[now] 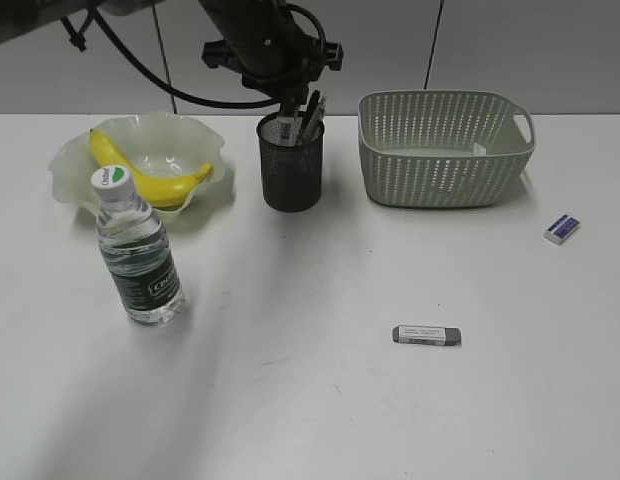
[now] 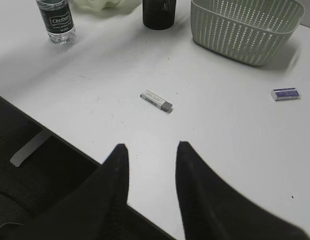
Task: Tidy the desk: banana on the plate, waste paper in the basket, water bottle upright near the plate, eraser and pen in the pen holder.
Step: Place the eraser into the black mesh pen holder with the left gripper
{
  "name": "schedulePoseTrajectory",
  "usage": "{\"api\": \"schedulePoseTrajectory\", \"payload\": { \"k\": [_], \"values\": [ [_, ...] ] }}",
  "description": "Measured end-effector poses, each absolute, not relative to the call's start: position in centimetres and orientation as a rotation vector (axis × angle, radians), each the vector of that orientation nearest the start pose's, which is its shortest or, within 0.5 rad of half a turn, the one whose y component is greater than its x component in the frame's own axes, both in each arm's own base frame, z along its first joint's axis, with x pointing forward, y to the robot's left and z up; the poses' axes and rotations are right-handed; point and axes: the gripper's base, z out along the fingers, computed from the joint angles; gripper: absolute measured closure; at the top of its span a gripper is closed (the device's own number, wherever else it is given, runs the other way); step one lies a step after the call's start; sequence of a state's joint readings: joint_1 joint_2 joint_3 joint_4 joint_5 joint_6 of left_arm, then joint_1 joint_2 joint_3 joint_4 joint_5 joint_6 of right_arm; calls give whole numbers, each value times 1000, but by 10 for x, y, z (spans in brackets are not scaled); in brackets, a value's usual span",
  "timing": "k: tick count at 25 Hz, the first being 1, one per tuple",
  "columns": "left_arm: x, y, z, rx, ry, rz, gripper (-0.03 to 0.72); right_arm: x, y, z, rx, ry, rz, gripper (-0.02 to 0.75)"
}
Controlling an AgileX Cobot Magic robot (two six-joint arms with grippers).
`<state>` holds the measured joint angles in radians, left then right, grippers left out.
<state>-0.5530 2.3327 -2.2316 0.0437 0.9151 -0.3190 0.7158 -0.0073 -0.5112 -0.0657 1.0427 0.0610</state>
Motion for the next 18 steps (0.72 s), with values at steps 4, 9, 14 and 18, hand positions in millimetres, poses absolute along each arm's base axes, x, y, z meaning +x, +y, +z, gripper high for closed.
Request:
{"api": "schedulePoseTrajectory", "payload": {
  "k": [4, 9, 14, 18],
  "values": [
    [453, -277, 235, 311, 2529, -309, 510, -2, -8, 282, -650, 1924, 416, 470],
    [453, -277, 234, 310, 2530, -309, 401, -2, -8, 282, -650, 1924, 416, 470],
    [450, -274, 235, 314, 2569, -289, 323, -2, -8, 282, -650, 1924, 416, 470],
    [439, -267, 258, 317, 2599, -264, 317, -2, -8, 282, -650, 1924, 416, 470]
  ]
}}
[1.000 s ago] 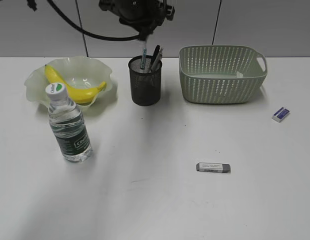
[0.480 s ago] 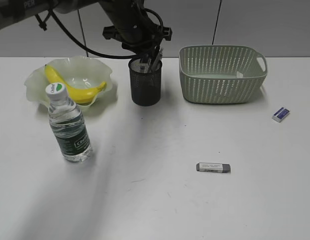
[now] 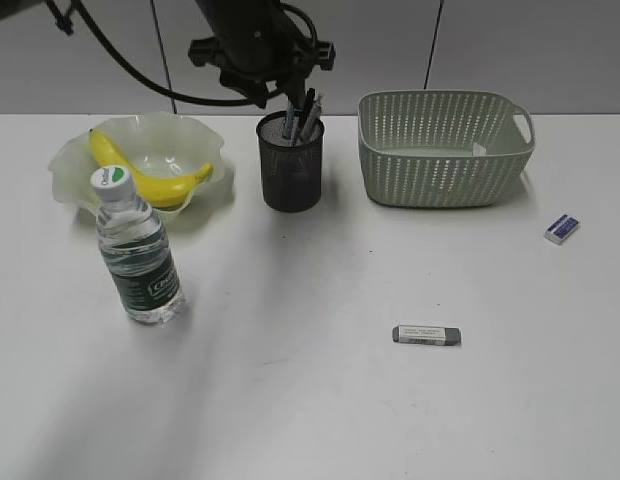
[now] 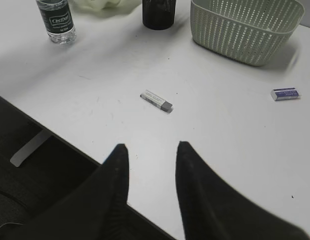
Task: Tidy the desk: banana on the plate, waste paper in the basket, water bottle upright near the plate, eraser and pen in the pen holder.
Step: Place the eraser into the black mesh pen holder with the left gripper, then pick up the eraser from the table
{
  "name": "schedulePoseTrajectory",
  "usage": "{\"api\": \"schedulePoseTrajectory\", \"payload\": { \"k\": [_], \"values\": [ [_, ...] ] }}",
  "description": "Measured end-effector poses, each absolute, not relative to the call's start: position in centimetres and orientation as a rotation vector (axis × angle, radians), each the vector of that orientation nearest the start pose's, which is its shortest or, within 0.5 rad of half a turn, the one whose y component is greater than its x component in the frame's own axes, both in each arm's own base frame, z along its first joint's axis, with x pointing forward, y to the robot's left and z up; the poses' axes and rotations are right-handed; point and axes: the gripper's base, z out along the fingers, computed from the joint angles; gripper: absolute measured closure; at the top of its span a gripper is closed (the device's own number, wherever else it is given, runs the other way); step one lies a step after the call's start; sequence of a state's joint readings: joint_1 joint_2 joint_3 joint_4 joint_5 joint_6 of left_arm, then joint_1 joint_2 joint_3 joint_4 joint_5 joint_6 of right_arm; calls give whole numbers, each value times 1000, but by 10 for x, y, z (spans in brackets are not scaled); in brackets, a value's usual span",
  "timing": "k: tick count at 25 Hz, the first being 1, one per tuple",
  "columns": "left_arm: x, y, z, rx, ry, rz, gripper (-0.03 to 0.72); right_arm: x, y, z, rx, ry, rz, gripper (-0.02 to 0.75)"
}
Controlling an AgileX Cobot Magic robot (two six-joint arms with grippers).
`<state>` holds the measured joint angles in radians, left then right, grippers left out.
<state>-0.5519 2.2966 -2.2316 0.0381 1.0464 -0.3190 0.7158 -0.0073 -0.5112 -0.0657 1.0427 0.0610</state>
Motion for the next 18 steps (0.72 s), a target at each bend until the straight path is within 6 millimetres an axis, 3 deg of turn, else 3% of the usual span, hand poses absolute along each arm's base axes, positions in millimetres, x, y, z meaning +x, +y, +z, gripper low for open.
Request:
{"api": "schedulePoseTrajectory", "payload": {
  "k": [9, 15, 18],
  "values": [
    [388, -224, 379, 349, 2463, -156, 316, -2, -8, 282, -651, 1924, 416, 470],
    [330, -191, 466, 349, 2276, -246, 316, -2, -8, 282, -651, 1923, 415, 470],
    [297, -171, 485, 359, 2247, -256, 316, -2, -8, 282, -651, 1923, 414, 470]
  ]
}}
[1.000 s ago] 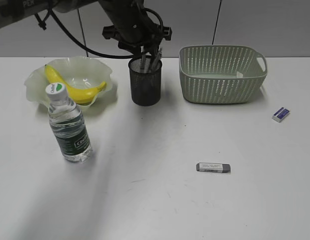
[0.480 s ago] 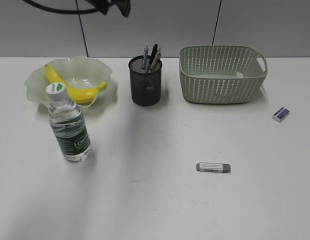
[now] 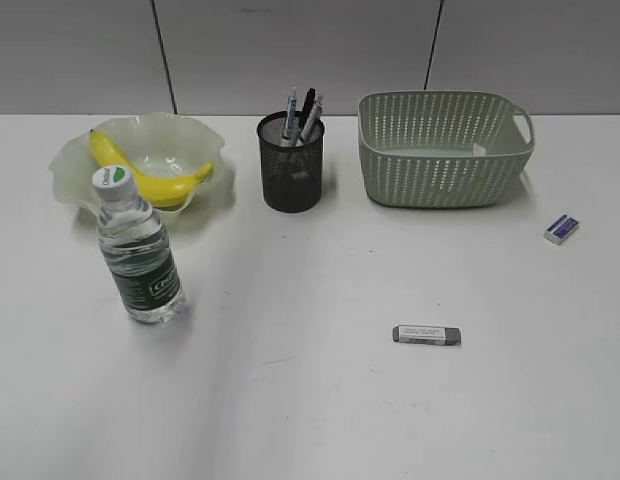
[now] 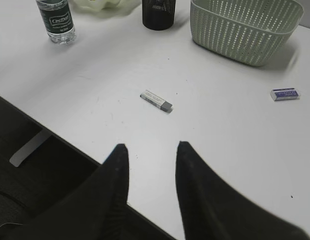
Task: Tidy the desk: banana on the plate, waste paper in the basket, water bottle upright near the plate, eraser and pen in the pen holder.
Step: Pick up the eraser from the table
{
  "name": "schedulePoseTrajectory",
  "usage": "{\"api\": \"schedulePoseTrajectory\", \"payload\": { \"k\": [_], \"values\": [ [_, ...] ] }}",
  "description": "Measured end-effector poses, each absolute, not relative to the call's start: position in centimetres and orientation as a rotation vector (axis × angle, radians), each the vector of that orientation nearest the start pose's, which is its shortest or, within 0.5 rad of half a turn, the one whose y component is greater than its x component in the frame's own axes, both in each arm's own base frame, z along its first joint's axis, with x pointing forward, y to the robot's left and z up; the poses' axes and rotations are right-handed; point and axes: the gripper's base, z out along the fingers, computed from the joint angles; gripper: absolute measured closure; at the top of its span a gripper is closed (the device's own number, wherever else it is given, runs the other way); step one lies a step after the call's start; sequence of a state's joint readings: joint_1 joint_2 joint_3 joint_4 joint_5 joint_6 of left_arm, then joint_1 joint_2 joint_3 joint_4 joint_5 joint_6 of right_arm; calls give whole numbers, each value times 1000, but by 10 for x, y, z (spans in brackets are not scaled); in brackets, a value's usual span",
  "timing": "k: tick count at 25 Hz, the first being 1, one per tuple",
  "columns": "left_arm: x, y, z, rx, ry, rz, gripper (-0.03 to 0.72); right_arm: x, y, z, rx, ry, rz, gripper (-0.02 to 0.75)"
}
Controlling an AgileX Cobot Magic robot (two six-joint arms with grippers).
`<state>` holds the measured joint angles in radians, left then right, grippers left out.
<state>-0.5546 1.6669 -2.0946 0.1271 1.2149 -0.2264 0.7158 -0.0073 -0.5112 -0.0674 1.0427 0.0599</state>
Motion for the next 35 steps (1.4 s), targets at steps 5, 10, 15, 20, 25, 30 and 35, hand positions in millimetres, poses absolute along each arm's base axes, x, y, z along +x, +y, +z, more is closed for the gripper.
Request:
{"api": "schedulePoseTrajectory", "payload": {
  "k": [5, 10, 15, 20, 25, 30, 35],
  "values": [
    [238, -135, 472, 381, 2315, -224, 316, -2, -8, 282, -651, 1923, 413, 470],
    [171, -94, 436, 402, 2386, -193, 316, -2, -8, 282, -651, 1923, 413, 470],
    [99, -49, 383, 406, 2385, -202, 319, -2, -8, 282, -651, 1922, 413, 470],
    [46, -18, 331, 387, 2275, -261, 340, -2, -8, 282, -651, 1922, 413, 470],
    [4, 8, 301, 344, 2083, -334, 356, -1, -9, 282, -649, 1918, 400, 470],
    [-6, 14, 290, 330, 2015, -360, 362, 12, -3, 296, -649, 1892, 337, 470],
    [-1, 10, 288, 366, 2021, -356, 365, 54, 19, 313, -659, 1963, 161, 470]
  ]
}}
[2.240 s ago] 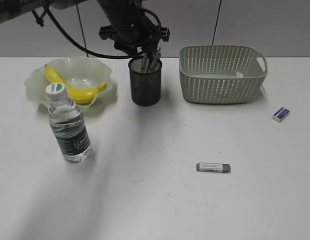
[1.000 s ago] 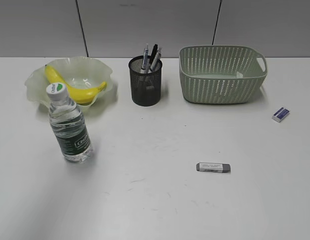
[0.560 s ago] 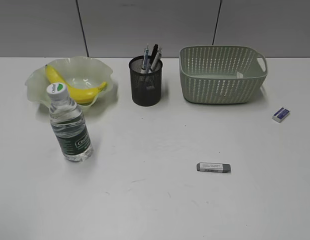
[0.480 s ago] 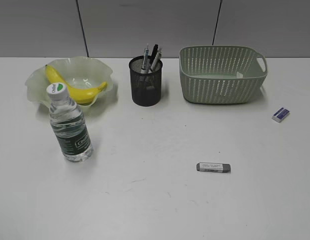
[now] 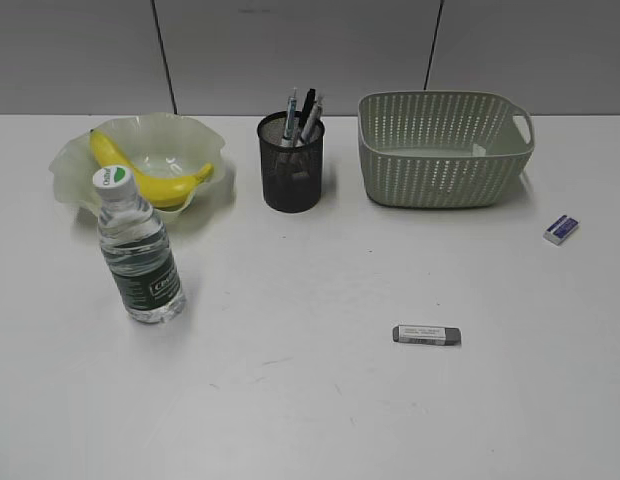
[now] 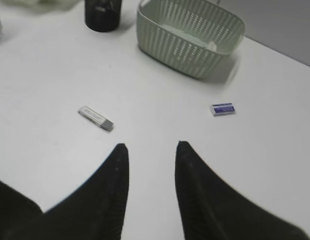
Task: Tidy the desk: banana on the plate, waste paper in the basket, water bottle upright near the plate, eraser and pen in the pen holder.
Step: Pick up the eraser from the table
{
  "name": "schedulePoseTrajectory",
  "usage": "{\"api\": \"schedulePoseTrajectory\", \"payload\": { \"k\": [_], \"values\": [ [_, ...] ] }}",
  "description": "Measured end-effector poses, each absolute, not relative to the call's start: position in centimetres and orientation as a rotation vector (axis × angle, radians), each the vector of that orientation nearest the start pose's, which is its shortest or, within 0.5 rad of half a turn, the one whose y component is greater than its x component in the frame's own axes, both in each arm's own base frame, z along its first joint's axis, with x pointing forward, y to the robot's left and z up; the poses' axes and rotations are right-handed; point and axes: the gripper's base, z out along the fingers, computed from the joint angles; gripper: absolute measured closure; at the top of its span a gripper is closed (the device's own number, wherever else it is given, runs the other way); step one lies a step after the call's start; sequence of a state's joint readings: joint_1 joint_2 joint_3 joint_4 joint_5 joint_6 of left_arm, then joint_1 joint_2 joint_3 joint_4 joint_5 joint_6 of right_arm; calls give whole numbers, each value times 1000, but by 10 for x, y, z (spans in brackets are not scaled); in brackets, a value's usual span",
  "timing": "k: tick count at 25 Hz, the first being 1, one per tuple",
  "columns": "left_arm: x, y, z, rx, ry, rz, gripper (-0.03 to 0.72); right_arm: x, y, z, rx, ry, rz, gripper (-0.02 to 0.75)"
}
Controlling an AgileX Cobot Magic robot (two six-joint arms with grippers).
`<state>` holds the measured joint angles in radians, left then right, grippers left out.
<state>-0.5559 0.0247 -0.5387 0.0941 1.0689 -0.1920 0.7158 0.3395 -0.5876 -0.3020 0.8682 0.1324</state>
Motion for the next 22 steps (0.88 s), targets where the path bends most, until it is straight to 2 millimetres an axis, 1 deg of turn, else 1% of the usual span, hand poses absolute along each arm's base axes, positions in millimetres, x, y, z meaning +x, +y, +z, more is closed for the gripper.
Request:
{"api": "schedulePoseTrajectory", "payload": {
  "k": [2, 5, 8, 9, 10, 12, 13, 14, 17, 20, 22],
  "values": [
    [-1, 9, 288, 375, 2016, -356, 371, 76, 33, 318, -605, 2055, 111, 470],
    [-1, 9, 288, 379, 2014, -359, 375, 113, 58, 322, -544, 2185, 36, 466],
    [-1, 9, 288, 379, 2012, -360, 378, 151, 90, 317, -567, 2297, -36, 423],
    [-1, 9, 288, 379, 2012, -360, 378, 162, 98, 319, -556, 2314, -43, 404],
    [-1, 9, 288, 379, 2012, -360, 378, 173, 106, 317, -550, 2347, -54, 384],
    [-1, 9, 288, 379, 2012, -362, 378, 196, 116, 316, -498, 2398, -56, 363],
    [-1, 9, 288, 379, 2012, -362, 378, 208, 120, 313, -473, 2432, -53, 356],
    [-1, 9, 288, 379, 2012, -362, 378, 219, 122, 311, -441, 2459, -41, 353],
    [-1, 9, 288, 379, 2012, -362, 378, 248, 120, 306, -361, 2519, 16, 352],
    [-1, 9, 288, 379, 2012, -362, 378, 272, 103, 300, -254, 2581, 87, 352],
    [-1, 9, 288, 379, 2012, -362, 378, 286, 83, 293, -142, 2623, 124, 352]
  ]
}}
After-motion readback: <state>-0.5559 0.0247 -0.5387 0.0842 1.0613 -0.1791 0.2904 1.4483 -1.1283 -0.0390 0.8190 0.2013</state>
